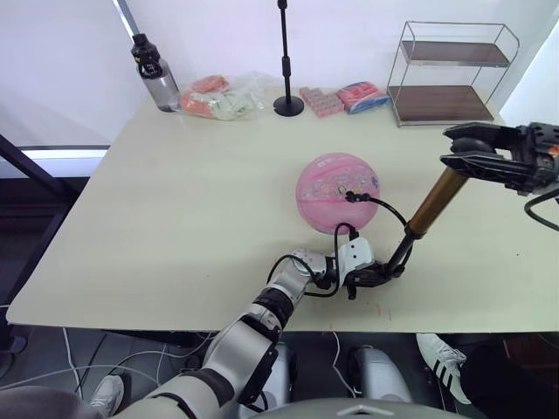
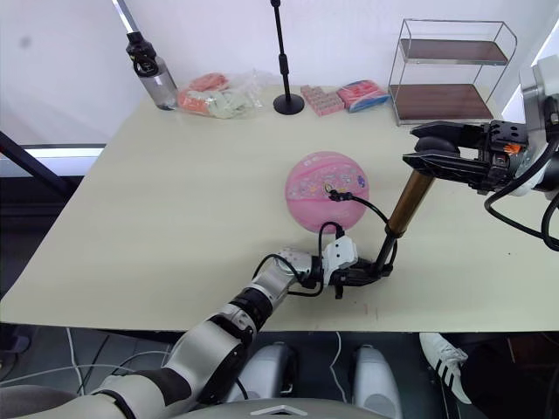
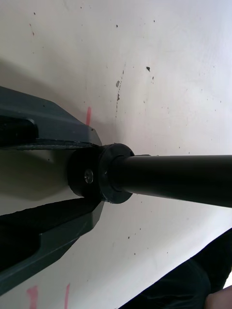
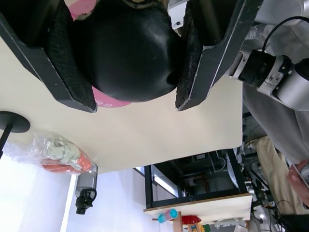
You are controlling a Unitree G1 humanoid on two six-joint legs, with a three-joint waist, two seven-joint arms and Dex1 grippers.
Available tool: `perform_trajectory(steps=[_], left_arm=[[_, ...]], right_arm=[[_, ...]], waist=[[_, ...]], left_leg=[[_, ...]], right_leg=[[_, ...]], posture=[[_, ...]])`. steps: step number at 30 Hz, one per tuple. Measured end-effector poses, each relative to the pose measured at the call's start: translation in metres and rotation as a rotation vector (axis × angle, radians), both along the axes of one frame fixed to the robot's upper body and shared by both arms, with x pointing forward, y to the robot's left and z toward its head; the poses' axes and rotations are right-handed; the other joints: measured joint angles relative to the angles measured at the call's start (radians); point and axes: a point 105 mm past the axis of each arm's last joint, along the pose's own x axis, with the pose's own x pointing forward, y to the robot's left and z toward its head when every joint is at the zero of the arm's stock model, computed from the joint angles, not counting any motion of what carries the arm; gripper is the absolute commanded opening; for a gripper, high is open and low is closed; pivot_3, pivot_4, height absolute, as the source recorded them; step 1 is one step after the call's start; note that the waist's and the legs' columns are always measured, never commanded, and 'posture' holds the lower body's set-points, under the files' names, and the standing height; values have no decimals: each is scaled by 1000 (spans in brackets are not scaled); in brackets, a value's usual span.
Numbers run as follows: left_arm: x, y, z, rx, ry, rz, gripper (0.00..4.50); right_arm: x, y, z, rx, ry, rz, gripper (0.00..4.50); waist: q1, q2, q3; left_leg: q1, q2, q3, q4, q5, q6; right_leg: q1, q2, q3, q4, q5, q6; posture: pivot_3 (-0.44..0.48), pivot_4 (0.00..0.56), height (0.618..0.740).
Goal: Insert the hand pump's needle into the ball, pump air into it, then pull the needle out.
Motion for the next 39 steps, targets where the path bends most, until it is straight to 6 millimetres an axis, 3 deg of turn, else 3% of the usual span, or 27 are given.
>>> perform_trajectory(steps=[3, 12, 22, 26, 33, 39], left_arm=[[1, 1, -1, 6, -2, 3, 1000], [0, 5, -8, 26, 3, 30, 1000], [1, 5, -9, 34, -4, 35, 1000], [1, 6, -9, 34, -3, 38, 1000], [0, 5, -8, 22, 5, 33, 1000], [0, 3, -4, 3, 9, 22, 1000]], right_arm=[[-3, 0, -10, -32, -32, -7, 2156], [3, 10, -91, -49, -3, -12, 2156], [8, 16, -147, -88, 2, -28, 2156], [7, 17, -148, -98, -18, -23, 2156], [12, 9, -132, -112, 29, -34, 2156], [14, 1, -87, -78, 35, -32, 2156]], waist=[[-1, 0, -1], [-4, -12, -10], [-4, -16, -16], [-4, -16, -17], [-3, -13, -14], [-1, -3, -4]], left_leg=[[1, 0, 0, 0, 0, 0], [17, 3, 0, -2, 0, 0], [18, 3, 1, -2, 0, 0], [19, 3, 0, -2, 0, 0], [17, 3, 0, -2, 0, 0], [11, 1, 1, -3, 0, 0]], right_leg=[[1, 0, 0, 0, 0, 0], [14, 3, 0, 0, -4, 3], [14, 3, 1, 0, -1, -1], [14, 3, 0, 0, -1, 0], [14, 2, 0, 0, -1, -1], [9, 0, 0, -1, -1, -1]], posture=[[0, 150, 740], [0, 150, 740], [0, 150, 740], [0, 150, 740], [0, 150, 740], [0, 150, 740]])
